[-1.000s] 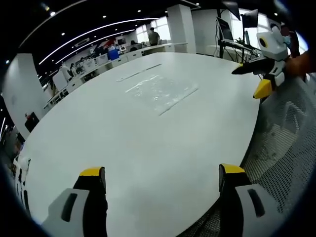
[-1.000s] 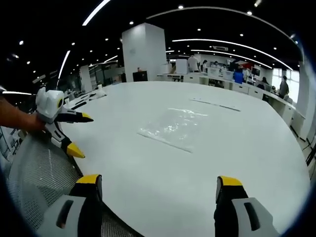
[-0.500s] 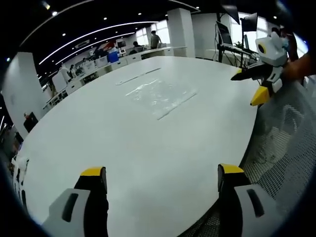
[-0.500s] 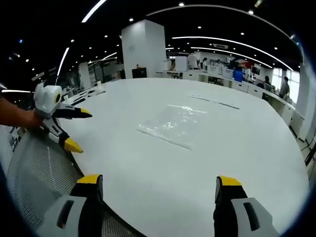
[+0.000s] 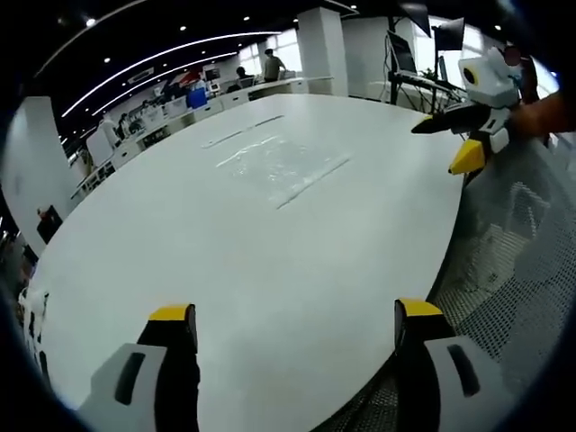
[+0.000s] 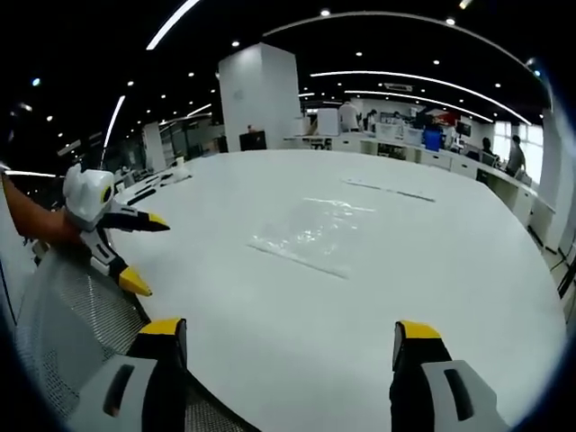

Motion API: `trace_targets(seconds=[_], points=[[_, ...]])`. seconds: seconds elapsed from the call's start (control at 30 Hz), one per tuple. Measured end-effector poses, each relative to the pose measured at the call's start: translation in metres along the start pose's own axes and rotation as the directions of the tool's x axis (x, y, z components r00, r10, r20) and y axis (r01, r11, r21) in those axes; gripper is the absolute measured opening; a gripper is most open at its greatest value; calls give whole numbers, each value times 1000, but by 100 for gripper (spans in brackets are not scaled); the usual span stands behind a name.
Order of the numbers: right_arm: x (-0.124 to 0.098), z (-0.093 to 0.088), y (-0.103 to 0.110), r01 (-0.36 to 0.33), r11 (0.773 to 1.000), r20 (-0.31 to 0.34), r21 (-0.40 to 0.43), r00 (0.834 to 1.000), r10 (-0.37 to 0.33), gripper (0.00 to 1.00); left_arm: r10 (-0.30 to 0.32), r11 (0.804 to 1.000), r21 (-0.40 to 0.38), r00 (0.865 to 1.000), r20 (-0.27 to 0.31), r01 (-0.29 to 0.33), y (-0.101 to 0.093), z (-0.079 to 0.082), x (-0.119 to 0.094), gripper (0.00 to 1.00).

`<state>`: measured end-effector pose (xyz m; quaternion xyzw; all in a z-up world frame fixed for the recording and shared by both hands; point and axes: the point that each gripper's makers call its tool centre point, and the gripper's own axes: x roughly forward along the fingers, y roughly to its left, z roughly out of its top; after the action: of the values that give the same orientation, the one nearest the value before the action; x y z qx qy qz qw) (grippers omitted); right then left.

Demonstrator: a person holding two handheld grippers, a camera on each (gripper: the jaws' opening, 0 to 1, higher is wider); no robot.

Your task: Open the resealable bag by pulling the two sides of the seal apart until the entire bag opening is separated and visibly accessible.

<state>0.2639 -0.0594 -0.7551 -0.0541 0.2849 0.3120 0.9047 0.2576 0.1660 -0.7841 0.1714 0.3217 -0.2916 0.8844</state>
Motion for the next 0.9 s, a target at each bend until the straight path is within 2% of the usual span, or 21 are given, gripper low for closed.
trace_targets(seconds=[0.17,0.33,0.67,0.9], points=[[0,-1,2,-7,1000,-7,-6,1000,7,94,18,1000,18,1000,15,-18,3,4,-2,89],[-1,7,6,-37,999,30,20,999,36,95,29,999,41,999,26,-30,4,7,-3,89],[5,15,9,-80,997,23,2,997,79,97,32,997,72,999,38,-35,4,13,-7,89],[16,26,8,-133,986,-13,-98,991,132,94,18,999,36,999,47,-19,4,19,-12,90]])
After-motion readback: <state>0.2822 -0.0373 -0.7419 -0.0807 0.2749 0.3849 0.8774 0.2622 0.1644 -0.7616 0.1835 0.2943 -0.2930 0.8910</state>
